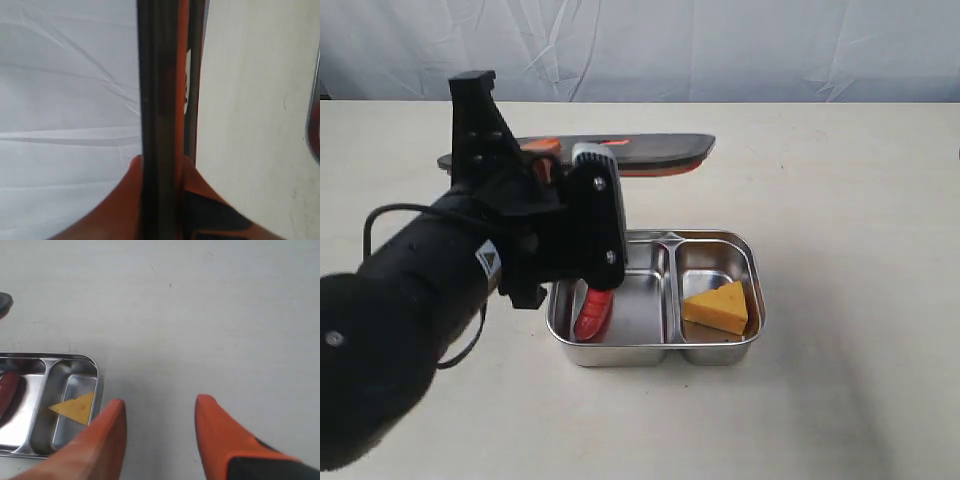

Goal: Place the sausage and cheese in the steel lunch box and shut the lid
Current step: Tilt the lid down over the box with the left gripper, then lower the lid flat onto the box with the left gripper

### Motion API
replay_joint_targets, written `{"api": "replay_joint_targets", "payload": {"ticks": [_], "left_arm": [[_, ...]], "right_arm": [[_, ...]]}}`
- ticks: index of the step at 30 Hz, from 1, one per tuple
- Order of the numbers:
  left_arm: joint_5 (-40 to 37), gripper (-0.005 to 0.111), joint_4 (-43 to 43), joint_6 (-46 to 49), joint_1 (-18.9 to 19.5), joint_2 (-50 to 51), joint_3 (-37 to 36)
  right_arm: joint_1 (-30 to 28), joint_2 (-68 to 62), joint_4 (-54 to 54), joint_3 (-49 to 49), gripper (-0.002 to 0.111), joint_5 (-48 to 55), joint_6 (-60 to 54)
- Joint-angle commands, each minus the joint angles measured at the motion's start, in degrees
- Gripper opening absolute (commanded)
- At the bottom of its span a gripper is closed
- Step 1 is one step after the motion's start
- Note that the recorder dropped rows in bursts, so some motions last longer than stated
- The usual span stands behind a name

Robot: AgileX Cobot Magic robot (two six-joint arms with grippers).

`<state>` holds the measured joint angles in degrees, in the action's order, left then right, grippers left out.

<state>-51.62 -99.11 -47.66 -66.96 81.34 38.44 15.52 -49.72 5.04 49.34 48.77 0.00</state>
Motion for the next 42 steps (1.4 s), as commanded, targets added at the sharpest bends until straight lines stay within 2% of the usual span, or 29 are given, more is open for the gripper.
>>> {"api": "replay_joint_targets", "payload": {"ticks": [1, 6, 11, 23, 26, 30, 42], "left_arm": [[-4.02, 0.0, -0.83, -3.61, -3.58, 3.59, -2.16], [-8.37, 0.0, -0.83, -8.24, -5.68, 6.95, -2.43], [-7.7, 0.0, -0.83, -8.84, -6.9, 9.63, -2.43], [-7.7, 0.0, -0.83, -8.84, -6.9, 16.57, -2.29], [-7.81, 0.0, -0.83, -8.84, -8.06, 17.27, -2.29], [-6.64, 0.0, -0.83, -8.84, -10.64, 17.27, -2.29], [-1.22, 0.0, -0.83, -8.74, -10.81, 17.37, -2.29]], "right_arm": [[-0.04, 0.32, -0.5, 0.11, 0.044, 0.34, 0.0], [-0.04, 0.32, -0.63, 0.11, 0.044, 0.48, 0.0], [-0.04, 0.32, -0.53, 0.11, 0.044, 0.58, 0.0], [-0.04, 0.32, -0.53, 0.11, 0.044, 0.58, 0.0], [-0.04, 0.32, -0.53, 0.11, 0.044, 0.58, 0.0], [-0.04, 0.32, -0.53, 0.11, 0.044, 0.58, 0.0], [-0.04, 0.32, -0.53, 0.11, 0.044, 0.84, 0.0]]}}
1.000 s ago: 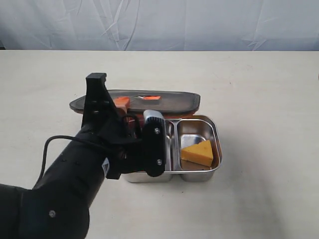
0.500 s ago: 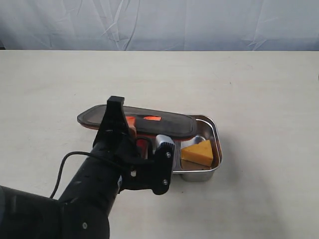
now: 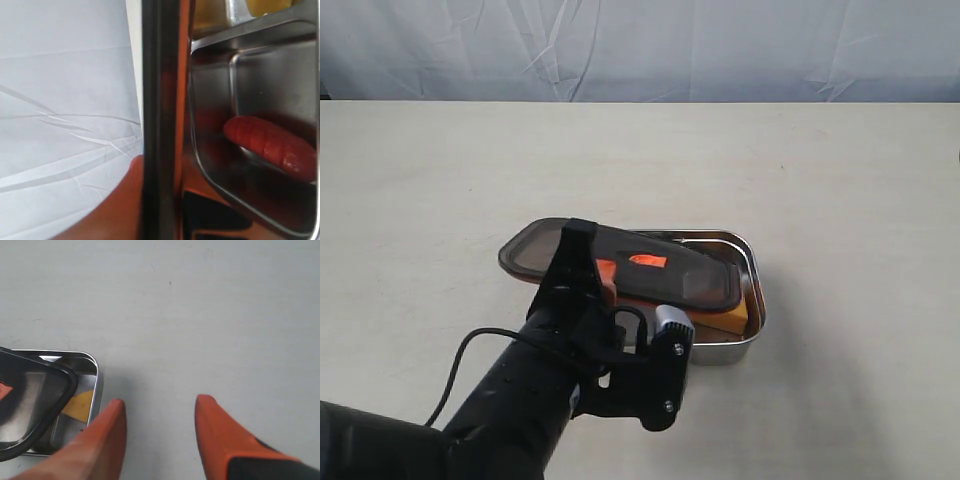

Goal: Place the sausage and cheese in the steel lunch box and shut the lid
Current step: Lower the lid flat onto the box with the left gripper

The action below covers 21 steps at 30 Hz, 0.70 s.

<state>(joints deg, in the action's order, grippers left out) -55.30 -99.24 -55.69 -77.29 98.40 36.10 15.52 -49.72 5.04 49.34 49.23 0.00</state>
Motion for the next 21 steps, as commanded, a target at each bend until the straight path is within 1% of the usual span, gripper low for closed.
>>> {"api": "replay_joint_targets", "payload": {"ticks": [1, 3, 6, 7, 10, 13, 21], "left_arm": [[2.46, 0.0, -0.71, -0.71, -0.48, 0.31, 0.05], [2.72, 0.0, -0.71, -0.71, -0.48, 0.31, 0.05], [6.82, 0.0, -0.71, -0.71, -0.48, 0.56, 0.05], [6.93, 0.0, -0.71, -0.71, -0.48, 0.94, 0.05], [7.95, 0.0, -0.71, -0.83, -0.48, 3.93, 0.05], [7.95, 0.0, -0.71, -0.83, -0.48, 5.67, 0.05], [7.79, 0.0, -0.71, -0.83, -0.48, 5.66, 0.05]], "right_arm": [[-0.04, 0.32, -0.53, 0.11, 0.044, 0.48, 0.0], [-0.04, 0.32, -0.53, 0.11, 0.044, 0.48, 0.0], [-0.04, 0.32, -0.53, 0.11, 0.044, 0.48, 0.0], [-0.04, 0.32, -0.53, 0.0, 0.044, 0.48, 0.0], [-0.04, 0.32, -0.53, 0.0, 0.044, 0.48, 0.0], [-0.04, 0.32, -0.53, 0.0, 0.044, 0.48, 0.0], [-0.04, 0.32, -0.24, 0.0, 0.044, 0.48, 0.0]]}}
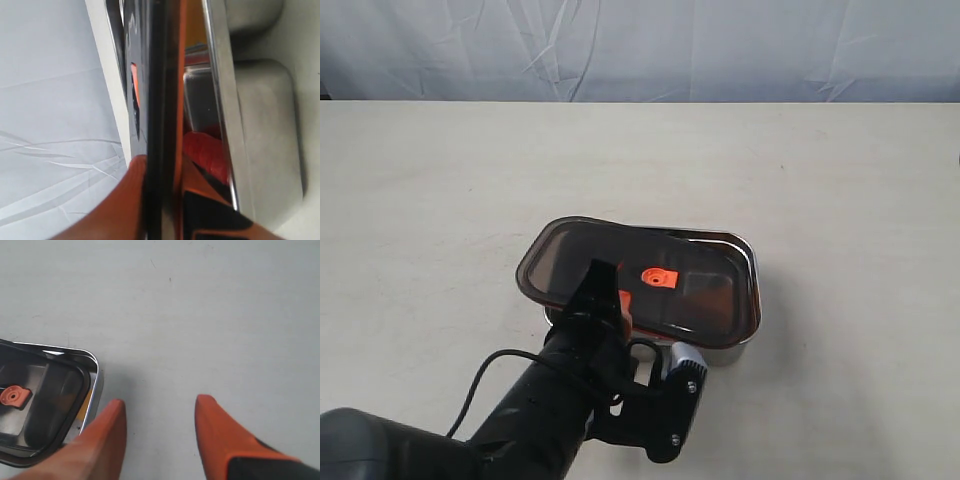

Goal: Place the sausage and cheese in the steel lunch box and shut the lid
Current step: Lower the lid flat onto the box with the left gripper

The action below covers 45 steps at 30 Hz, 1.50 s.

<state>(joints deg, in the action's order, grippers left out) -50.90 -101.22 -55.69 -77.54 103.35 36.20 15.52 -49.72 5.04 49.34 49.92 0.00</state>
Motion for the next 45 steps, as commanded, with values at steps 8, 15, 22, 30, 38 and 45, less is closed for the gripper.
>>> {"api": "replay_joint_targets", "payload": {"ticks": [8, 15, 22, 30, 38, 45], "left_arm": [[5.87, 0.019, 1.27, -0.92, -0.23, 0.7, -0.05], [5.67, 0.037, 1.27, -1.1, -0.23, 0.7, -0.05], [5.53, 0.038, 1.27, -1.1, -0.23, 0.36, -0.05], [5.87, 0.038, 1.27, -1.1, -0.23, -1.47, -0.05], [5.96, 0.057, 3.09, -0.85, -0.23, -2.01, -0.05], [2.45, 0.058, 5.03, -0.72, -0.23, -2.01, -0.05]], "right_arm": [[-0.04, 0.32, -0.24, 0.0, 0.044, -0.21, 0.0], [-0.04, 0.32, -0.24, 0.0, 0.044, -0.21, 0.0], [-0.04, 0.32, -0.26, 0.0, 0.044, 0.01, 0.0], [-0.04, 0.32, -0.26, 0.0, 0.044, 0.01, 0.0], [-0.04, 0.32, -0.26, 0.0, 0.044, 0.12, 0.0], [-0.04, 0.32, -0.26, 0.0, 0.044, 0.24, 0.0]]}}
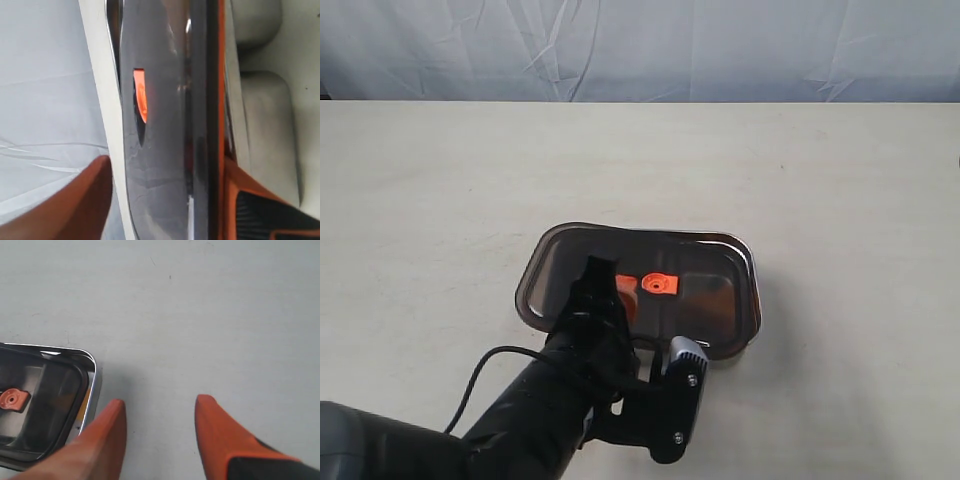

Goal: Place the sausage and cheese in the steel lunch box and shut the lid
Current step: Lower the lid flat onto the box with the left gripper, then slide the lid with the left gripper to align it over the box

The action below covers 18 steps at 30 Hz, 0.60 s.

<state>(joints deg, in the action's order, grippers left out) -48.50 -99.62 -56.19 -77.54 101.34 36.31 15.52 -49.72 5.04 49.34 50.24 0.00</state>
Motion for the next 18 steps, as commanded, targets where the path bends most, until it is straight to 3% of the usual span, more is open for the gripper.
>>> {"api": "replay_joint_targets", "payload": {"ticks": [1, 18], "left_arm": [[-0.04, 0.058, 3.84, -0.22, -0.23, -0.01, -0.16], [-0.55, 0.058, 6.75, 5.72, -0.23, -2.76, -0.16]], "right_arm": [[-0.04, 0.32, -0.26, 0.0, 0.044, -0.08, 0.0], [-0.04, 0.32, -0.26, 0.0, 0.044, -0.44, 0.0]]}}
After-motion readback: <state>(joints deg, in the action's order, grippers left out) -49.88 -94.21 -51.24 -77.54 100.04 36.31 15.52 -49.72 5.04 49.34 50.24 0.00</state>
